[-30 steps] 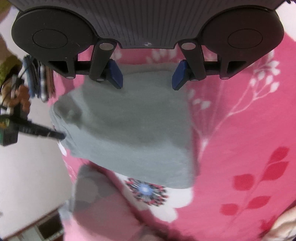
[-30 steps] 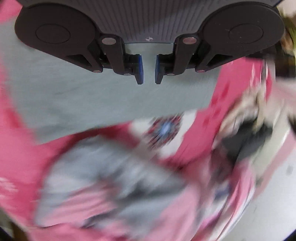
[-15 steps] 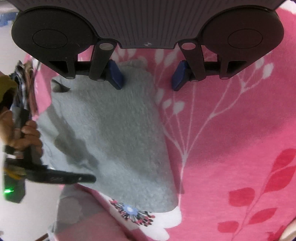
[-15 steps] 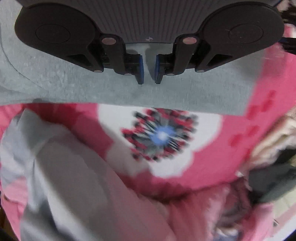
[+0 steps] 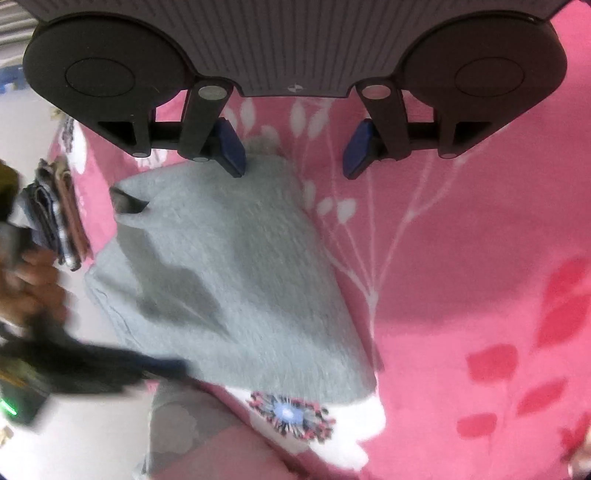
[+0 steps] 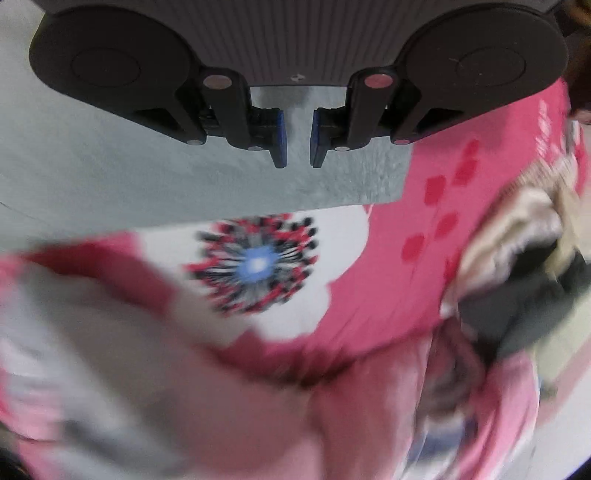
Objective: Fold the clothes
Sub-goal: 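Move the open left gripper to the folded sweatpants edge and close on it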
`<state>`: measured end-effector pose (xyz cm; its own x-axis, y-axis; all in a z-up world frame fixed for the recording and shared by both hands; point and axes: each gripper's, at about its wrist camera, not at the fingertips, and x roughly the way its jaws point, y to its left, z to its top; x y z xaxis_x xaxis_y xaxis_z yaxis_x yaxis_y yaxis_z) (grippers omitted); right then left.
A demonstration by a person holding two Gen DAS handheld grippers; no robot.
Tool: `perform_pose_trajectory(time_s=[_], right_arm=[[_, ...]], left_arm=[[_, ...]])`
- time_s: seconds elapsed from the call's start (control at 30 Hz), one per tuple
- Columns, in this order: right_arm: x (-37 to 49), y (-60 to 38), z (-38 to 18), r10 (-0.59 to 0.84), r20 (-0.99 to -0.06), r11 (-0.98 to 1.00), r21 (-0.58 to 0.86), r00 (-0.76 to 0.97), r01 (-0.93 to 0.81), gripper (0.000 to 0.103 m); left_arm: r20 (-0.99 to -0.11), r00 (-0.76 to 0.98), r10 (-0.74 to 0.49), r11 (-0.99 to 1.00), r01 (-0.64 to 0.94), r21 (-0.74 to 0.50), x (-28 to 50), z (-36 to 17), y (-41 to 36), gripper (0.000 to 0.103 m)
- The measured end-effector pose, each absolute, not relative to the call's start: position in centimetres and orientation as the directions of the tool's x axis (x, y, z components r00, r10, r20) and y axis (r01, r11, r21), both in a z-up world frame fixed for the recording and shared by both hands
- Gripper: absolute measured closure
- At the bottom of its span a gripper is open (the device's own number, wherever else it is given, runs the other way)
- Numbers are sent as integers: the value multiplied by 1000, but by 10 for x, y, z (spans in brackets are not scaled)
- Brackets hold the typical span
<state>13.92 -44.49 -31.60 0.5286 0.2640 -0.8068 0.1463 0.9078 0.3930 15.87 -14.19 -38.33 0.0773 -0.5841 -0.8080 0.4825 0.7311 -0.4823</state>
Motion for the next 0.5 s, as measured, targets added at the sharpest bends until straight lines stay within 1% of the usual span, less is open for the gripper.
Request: perform_pose_trajectory(time_s=[0.07, 0.1, 0.17, 0.27, 0.4, 0.5], right_arm=[[99, -467, -294, 249, -803, 874, 428, 541, 233, 87], [80, -474, -287, 243, -806, 853, 443, 540, 276, 83], [43, -482, -285, 237, -816, 807, 468, 528, 361, 79], [2, -477, -309, 250, -826, 727, 505, 505, 466, 79], [-31, -460, -350, 271, -828, 624, 540, 491, 565, 79], [-42, -450, -372, 241, -824, 573, 547, 513, 610, 79]], left_arm=[[-792, 106, -601, 725, 488, -485, 157, -369, -138, 44], [-780, 119, -614, 720, 489, -492, 157, -360, -137, 44], [-765, 139, -628, 696, 540, -473, 150, -346, -145, 44], [-766, 130, -629, 616, 685, -390, 127, -336, -175, 44], [-799, 103, -593, 448, 866, -221, 101, -346, -230, 45], [-807, 97, -583, 347, 928, -139, 94, -357, -255, 48]])
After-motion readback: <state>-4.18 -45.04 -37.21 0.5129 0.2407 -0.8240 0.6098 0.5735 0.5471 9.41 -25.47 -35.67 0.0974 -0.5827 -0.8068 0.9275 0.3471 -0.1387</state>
